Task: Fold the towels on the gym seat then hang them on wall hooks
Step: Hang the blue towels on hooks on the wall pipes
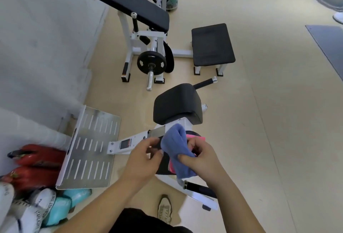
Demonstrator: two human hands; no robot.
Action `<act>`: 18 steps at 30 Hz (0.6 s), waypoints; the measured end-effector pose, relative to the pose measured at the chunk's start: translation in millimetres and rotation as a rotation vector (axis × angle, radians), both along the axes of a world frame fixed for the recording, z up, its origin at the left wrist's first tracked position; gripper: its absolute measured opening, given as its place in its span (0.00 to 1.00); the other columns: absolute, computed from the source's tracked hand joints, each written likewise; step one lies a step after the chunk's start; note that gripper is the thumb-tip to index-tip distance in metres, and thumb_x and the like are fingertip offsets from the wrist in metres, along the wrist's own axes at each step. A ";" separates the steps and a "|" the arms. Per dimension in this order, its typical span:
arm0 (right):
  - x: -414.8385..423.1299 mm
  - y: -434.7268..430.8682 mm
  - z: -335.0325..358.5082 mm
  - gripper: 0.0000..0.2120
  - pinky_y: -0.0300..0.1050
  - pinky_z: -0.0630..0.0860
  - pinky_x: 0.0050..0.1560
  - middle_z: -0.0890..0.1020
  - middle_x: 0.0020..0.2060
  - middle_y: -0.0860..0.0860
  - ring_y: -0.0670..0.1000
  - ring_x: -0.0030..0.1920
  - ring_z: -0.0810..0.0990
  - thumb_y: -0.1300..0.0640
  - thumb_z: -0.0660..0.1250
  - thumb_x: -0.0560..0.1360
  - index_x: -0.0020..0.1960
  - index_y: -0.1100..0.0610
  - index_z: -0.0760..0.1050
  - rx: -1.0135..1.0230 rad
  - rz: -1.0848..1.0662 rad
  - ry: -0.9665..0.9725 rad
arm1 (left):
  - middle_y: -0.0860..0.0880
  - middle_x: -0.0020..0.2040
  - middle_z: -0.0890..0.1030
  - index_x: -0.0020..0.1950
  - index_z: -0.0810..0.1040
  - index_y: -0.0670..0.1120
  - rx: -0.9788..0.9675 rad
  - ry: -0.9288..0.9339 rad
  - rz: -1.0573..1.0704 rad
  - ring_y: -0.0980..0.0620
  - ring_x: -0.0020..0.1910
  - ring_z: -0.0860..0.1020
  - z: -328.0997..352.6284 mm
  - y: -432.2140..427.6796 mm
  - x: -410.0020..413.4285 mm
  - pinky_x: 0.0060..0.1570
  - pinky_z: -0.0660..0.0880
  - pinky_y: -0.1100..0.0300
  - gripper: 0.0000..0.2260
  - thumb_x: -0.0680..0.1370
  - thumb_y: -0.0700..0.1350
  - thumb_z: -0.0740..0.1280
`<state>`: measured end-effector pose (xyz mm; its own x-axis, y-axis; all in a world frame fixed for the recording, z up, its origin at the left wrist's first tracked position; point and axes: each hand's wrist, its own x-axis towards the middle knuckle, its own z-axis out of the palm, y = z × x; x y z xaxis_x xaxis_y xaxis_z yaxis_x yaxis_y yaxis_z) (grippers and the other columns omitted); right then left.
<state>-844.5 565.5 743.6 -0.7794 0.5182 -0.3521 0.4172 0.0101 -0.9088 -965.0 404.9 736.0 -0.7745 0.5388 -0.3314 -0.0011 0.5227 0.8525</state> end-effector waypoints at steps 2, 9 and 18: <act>-9.2 -4.7 17.5 0.11 0.41 0.74 0.35 0.74 0.34 0.63 0.50 0.34 0.74 0.70 0.72 0.71 0.42 0.68 0.69 -0.058 0.033 0.057 | 0.67 0.60 0.76 0.65 0.73 0.63 0.033 0.021 -0.027 0.72 0.57 0.75 20.0 -7.2 -22.7 0.52 0.74 0.70 0.23 0.77 0.43 0.74; -49.8 -18.8 37.9 0.17 0.52 0.80 0.35 0.79 0.43 0.68 0.64 0.41 0.82 0.66 0.77 0.69 0.51 0.59 0.71 -0.577 0.007 0.156 | 0.47 0.49 0.86 0.53 0.85 0.51 0.055 -0.250 -0.054 0.50 0.48 0.85 68.5 -58.6 -71.4 0.48 0.82 0.58 0.13 0.72 0.39 0.79; -200.7 -67.9 84.2 0.16 0.61 0.79 0.64 0.86 0.55 0.57 0.57 0.58 0.85 0.53 0.77 0.75 0.60 0.55 0.82 -0.194 0.586 -0.028 | 0.51 0.45 0.87 0.50 0.86 0.50 0.058 0.016 0.084 0.62 0.43 0.83 122.1 -152.4 -147.4 0.44 0.79 0.67 0.12 0.71 0.37 0.78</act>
